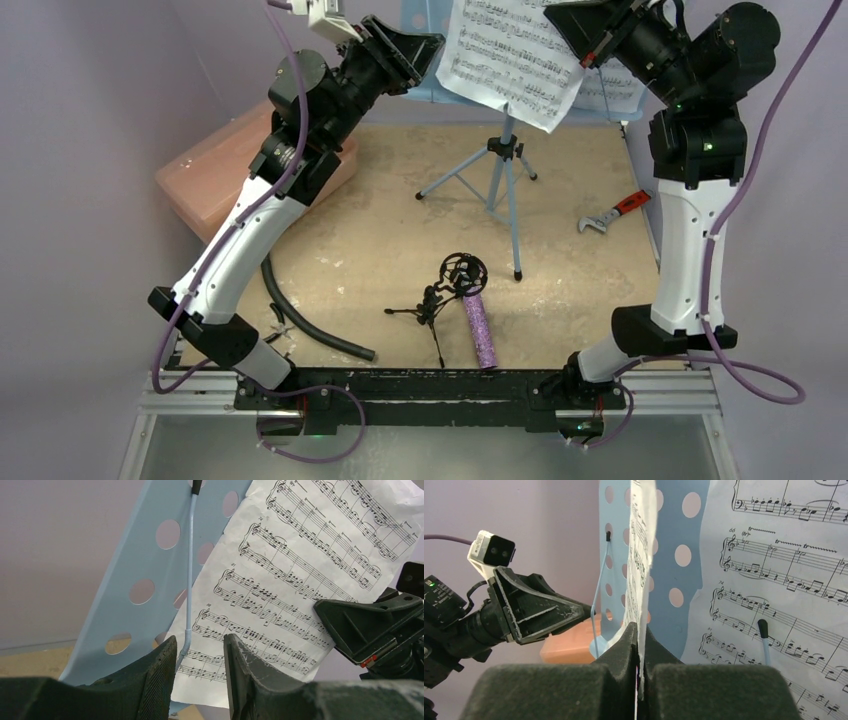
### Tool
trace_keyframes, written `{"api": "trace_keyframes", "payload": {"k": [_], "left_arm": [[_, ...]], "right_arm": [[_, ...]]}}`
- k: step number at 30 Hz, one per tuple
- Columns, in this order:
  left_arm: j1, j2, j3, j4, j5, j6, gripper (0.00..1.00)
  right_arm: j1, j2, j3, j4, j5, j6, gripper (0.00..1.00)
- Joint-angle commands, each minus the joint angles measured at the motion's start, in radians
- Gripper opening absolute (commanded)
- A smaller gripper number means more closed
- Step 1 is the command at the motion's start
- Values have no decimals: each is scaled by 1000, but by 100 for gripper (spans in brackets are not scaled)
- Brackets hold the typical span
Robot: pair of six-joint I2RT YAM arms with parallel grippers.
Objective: Set up the instrument practice props
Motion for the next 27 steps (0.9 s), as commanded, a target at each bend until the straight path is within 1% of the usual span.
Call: {"api": "trace_keyframes", "payload": {"k": [1, 6, 12, 21, 23, 24, 27], "left_arm": [[-2, 6, 54, 62, -8, -9, 37], [-2, 19, 62, 70, 0, -17, 32], [-2, 13, 62, 53, -8, -17, 24], [-2, 10, 57, 70, -14, -11, 8], [-2, 10, 56, 78, -12, -8, 1], [-2, 9, 56, 83, -10, -4, 0], [-3, 6, 53, 94, 1, 10, 0]], "right_arm": [[-3, 2, 56, 90, -39, -9, 0], [-2, 14, 48, 119, -57, 0, 0], [-2, 33, 57, 129, -66, -1, 0], [-2, 69, 63, 165, -75, 22, 0], [-2, 71, 59, 172, -69, 24, 0], [-3, 74, 63, 171, -67, 21, 0], [-3, 84, 71, 169, -63, 19, 0]]}}
